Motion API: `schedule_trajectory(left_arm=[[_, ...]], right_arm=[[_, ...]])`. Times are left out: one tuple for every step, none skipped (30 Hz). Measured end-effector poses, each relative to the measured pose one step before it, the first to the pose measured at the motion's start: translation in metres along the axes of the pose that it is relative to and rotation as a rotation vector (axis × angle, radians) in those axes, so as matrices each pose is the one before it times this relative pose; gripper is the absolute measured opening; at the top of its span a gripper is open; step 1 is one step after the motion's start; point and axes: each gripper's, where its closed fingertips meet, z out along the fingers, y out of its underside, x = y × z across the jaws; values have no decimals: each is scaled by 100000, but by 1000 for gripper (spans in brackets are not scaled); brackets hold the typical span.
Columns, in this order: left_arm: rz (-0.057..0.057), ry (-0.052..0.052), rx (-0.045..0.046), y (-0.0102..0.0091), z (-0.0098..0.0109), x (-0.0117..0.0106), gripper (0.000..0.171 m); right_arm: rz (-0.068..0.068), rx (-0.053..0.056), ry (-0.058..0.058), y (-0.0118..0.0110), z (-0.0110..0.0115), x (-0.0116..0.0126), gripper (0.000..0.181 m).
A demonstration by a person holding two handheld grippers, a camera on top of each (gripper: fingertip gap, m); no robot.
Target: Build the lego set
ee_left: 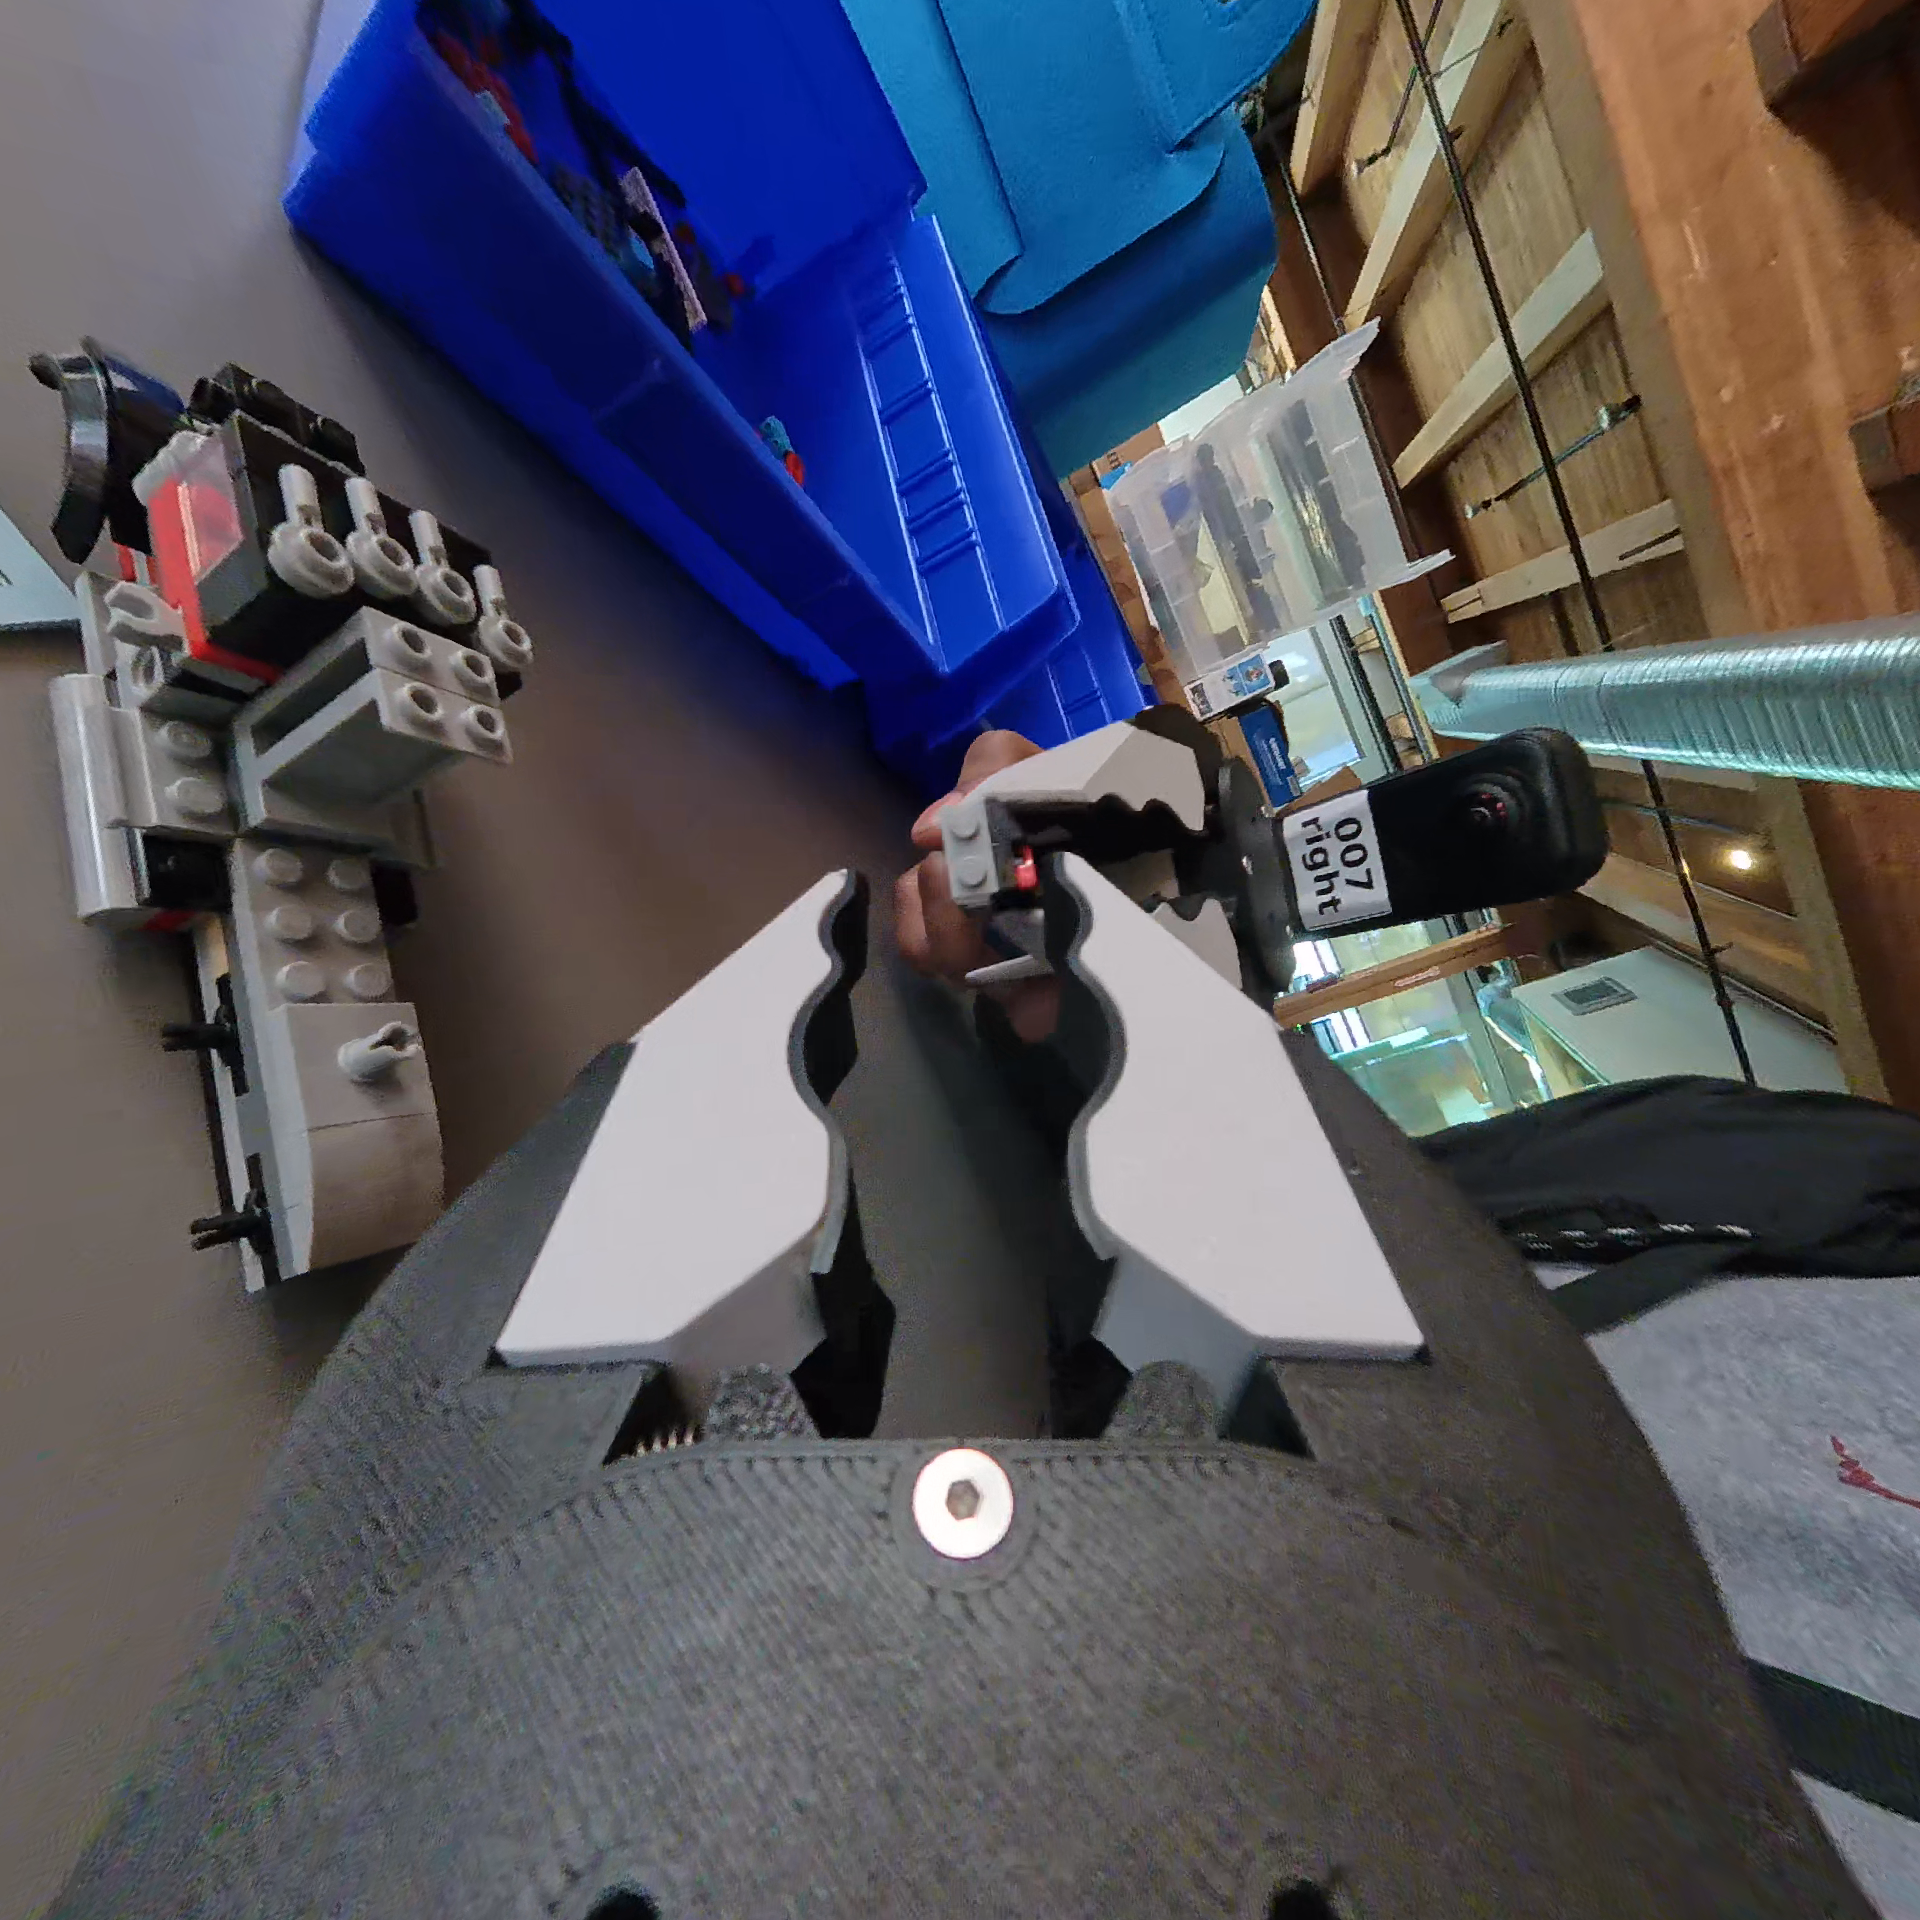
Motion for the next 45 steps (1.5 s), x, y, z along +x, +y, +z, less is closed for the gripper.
schedule_trajectory(left_arm=[[498, 642, 1330, -145, -92, 162, 32], [673, 939, 1077, -114, -95, 217, 23], [954, 526, 919, -82, -72, 163, 16], [810, -1230, 562, -49, -81, -125, 16], [862, -682, 445, -37, -77, -78, 16], [487, -475, 389, -24, -88, -44, 16], [377, -552, 358, -22, -55, -69, 16], [588, -770, 396, -33, -53, -82, 16], [764, -810, 349, -59, -42, -96, 16], [856, -832, 332, -80, -47, -97, 16], [759, -750, 387, -118, -42, -100, 16], [68, -376, 526, -159, -43, -78, 16], [-262, -96, 313, -161, -47, -49, 16], [178, -925, 394, -166, -84, -147, 16], [1030, -1965, 149, -171, -126, -272, 16], [2067, -2610, -380, -125, -146, -316, 16], [3244, -3411, -699, -121, -172, -375, 16], [4039, -3774, -1137, -103, -168, -387, 16], [4622, -3378, -1926, -29, -120, -286, 16], [5503, -1993, -3352, 156, -15, -53, 15], [6346, -802, -4575, 340, 51, 187, 16], [5522, -2917, -4046, 250, 26, -114, 16], [5014, -3765, -2059, -34, -69, -300, 16], [3621, -2584, -1752, -50, -91, -157, 16], [2149, -1719, -1665, -11, -88, -90, 16], [939, -1323, -1128, 0, -76, -88, 16], [116, -954, -955, 52, -66, -75, 16], [-305, -681, -724, 89, -27, -68, 16], [-259, -673, -921, 171, 32, -53, 16], [-118, -340, -1212, 245, 121, 10, 16], [-181, -376, -1040, 215, 187, 19, 16], [33, -737, -794, 171, 223, -35, 16], [139, -838, -517, 87, 221, -63, 16], [-73, -517, -701, 93, 211, -56, 16], [-107, -404, -642, 76, 192, -56, 16], [-93, -351, -366, 35, 153, -54, 16], [-113, -336, -213, 33, 123, -44, 16], [28, -530, -122, 11, 90, -51, 16], [369, -685, 194, -22, 55, -53, 17], [204, -750, 843, -129, -27, -81, 16], [-155, -283, 482, -97, -35, -54, 16], [-315, -183, 461, -78, -37, -77, 16], [-261, -241, 356, -19, -12, -112, 16], [-629, -83, 300, 13, -5, -133, 16], [-888, 174, 384, 7, -17, -116, 16]], right_arm=[[-219, 746, 133, -86, 76, -55, 16], [-581, 120, -124, 27, 136, -107, 16], [-362, -368, -542, 101, 186, -174, 16], [93, 4, 192, 32, 145, -38, 16], [232, 221, -41, -2, 95, -9, 16], [492, 343, -357, -27, 75, -34, 16], [463, 221, -351, -19, 65, -29, 16], [188, 21, -27, 19, 81, 9, 16], [-107, -129, 225, 37, 95, 21, 16], [-210, -242, -15, 35, 102, -25, 18], [115, -195, -590, 39, 131, -103, 22], [928, 173, -1057, -47, 102, -181, 28], [1442, 488, -674, -148, 46, -103, 32], [925, 533, 12, -194, -8, 41, 35], [354, 37, 882, -162, -25, 245, 37], [-17, -415, 659, -143, -8, 280, 38], [-365, -476, 325, -158, 27, 286, 38], [-837, -823, -149, -140, 97, 234, 38], [-1116, -1014, -1365, -99, 220, 25, 38], [-864, -864, -2419, -91, 310, -160, 40], [-411, -923, -2988, -50, 398, -286, 43], [32, -1319, -2921, 63, 452, -290, 45], [-38, -1210, -1836, 133, 471, -174, 46], [-919, -1009, -546, 191, 440, -66, 45], [-1782, -1238, -28, 295, 387, -84, 45], [-2089, -1374, 619, 345, 320, -62, 44], [-2042, -475, 1485, 228, 192, -30, 43], [-1489, 414, 1620, 80, 34, -51, 38], [-841, -215, 1283, 120, -29, -82, 35], [-993, -1278, 1227, 220, -59, -31, 33], [-1484, -1690, 1228, 305, -71, 24, 30], [-1201, -1721, 1437, 329, -86, 130, 27], [-314, -1268, 570, 284, -42, 43, 26], [663, -1028, 214, 266, -24, 34, 26], [1078, -906, 118, 259, -18, 53, 26], [1252, -670, 127, 222, -21, 79, 26], [1243, -414, 29, 163, 1, 73, 25], [1004, -296, -45, 147, 21, 68, 25], [745, -341, -78, 114, 44, 66, 24], [440, -337, -521, 47, 48, -1, 21], [395, 237, -45, -51, 36, 50, 21], [274, 40, -97, -14, 81, 50, 20], [343, -267, -141, 9, 105, 36, 20], [158, -474, -193, 29, 129, 28, 20], [-165, -343, -104, 26, 120, 11, 20]])
